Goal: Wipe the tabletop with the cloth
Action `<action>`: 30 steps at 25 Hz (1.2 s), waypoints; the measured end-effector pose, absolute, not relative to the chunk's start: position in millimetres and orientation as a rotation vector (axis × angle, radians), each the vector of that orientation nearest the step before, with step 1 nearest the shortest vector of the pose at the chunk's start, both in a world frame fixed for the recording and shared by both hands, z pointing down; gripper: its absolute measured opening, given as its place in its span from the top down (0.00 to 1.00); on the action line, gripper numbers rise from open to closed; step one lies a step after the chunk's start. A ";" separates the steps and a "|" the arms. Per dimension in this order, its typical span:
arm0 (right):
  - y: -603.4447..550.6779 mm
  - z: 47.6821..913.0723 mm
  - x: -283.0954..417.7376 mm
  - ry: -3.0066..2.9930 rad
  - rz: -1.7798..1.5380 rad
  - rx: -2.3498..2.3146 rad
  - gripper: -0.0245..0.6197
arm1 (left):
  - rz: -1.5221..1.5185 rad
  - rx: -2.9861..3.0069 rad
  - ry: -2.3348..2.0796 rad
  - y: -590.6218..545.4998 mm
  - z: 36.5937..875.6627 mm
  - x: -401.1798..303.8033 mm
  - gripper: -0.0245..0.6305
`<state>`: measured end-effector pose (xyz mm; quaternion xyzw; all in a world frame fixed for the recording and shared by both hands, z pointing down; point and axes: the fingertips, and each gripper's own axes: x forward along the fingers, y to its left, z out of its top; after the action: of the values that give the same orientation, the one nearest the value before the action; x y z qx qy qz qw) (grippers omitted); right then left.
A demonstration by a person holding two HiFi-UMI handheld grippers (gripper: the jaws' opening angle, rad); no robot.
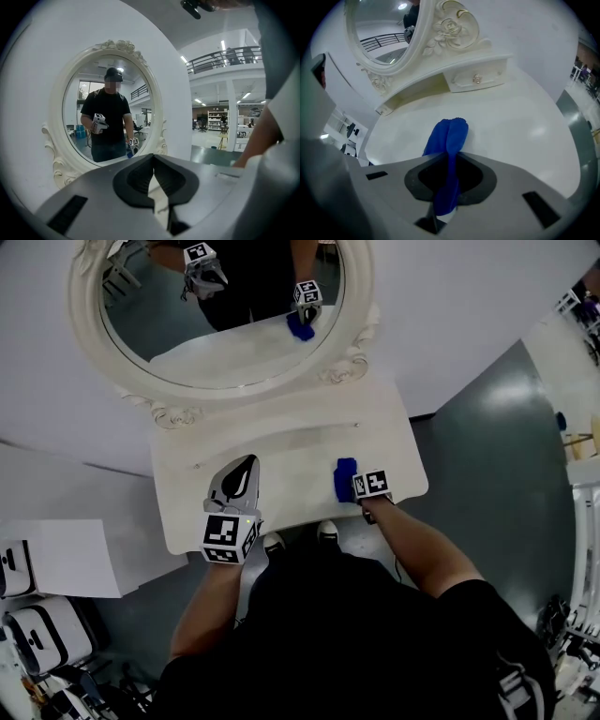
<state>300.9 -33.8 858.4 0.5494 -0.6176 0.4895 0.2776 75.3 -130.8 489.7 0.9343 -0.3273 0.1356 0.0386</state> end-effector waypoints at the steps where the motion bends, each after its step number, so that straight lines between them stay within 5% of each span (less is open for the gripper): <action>1: -29.0 858.7 311.1 -1.645 1.319 1.491 0.90 | 0.416 2.869 -0.994 -129.4 490.3 80.6 0.95; 18: 46.0 856.0 436.9 -1.482 1.366 1.710 0.90 | 0.419 2.907 -0.894 -117.5 493.8 138.4 0.95; 30: 59.7 855.4 453.1 -1.438 1.383 1.754 0.90 | 0.418 2.909 -0.899 -118.0 491.3 135.3 0.95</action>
<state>453.1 59.7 855.4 0.6410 -0.5254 0.5053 0.2404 135.3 -118.0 491.3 0.9460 -0.2924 0.1360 0.0339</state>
